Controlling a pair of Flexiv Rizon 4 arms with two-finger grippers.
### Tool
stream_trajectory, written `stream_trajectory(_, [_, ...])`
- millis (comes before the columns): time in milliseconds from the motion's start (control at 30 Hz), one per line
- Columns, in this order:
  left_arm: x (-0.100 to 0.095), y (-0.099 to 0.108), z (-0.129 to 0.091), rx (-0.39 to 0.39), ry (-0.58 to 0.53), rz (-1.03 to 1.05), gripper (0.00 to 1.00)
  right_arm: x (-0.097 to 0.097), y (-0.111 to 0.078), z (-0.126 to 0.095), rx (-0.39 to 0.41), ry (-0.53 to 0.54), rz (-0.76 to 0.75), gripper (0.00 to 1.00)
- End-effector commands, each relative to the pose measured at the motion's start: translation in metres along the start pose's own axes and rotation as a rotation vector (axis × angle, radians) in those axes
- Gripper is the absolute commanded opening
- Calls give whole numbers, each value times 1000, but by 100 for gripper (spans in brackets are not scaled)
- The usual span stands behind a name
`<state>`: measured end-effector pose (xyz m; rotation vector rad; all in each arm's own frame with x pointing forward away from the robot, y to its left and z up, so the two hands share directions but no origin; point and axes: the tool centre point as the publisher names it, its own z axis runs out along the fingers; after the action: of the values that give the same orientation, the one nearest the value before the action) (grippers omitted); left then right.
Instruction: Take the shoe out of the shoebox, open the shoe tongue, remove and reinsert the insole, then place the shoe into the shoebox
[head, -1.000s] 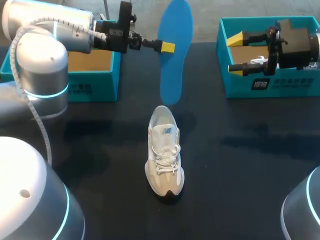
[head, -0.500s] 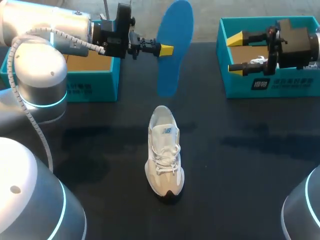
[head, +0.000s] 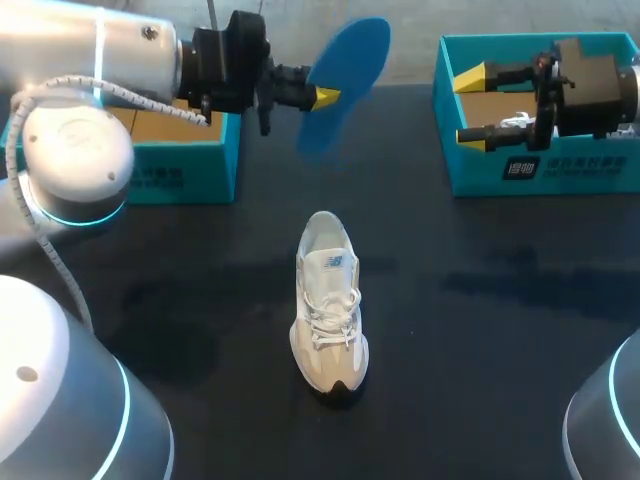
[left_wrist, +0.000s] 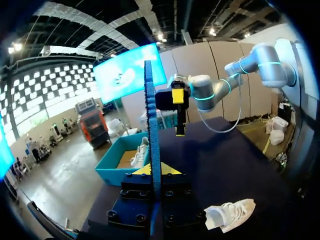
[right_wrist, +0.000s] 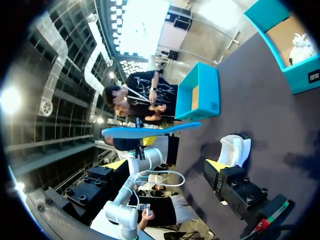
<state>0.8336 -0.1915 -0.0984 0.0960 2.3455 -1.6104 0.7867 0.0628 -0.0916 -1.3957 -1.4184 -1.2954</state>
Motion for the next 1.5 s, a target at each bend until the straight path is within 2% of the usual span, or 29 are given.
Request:
stream_trajectory(33, [1, 2, 3, -75, -160, 531, 0, 0, 0, 2, -1, -1, 1, 100])
stream_trajectory(167, [-2, 0, 4, -87, -173, 658, 0, 0, 0, 2, -1, -1, 1, 100])
stream_trajectory(867, [-3, -1, 5, -100, -171, 649, 0, 0, 0, 2, -1, -1, 1, 100])
stream_trajectory(967, [-5, 3, 5, -90, -173, 746, 0, 0, 0, 2, -1, -1, 1, 100])
stream_trajectory(1067, [-5, 0, 4, -16, -184, 802, 0, 0, 0, 2, -1, -1, 1, 100])
stream_trajectory(1300, [1, -1, 5, 92, -188, 1003, 0, 0, 0, 2, -1, -1, 1, 100])
stream_trajectory(1500, [3, 1, 6, 103, -172, 1073, 0, 0, 0, 2, -1, -1, 1, 100])
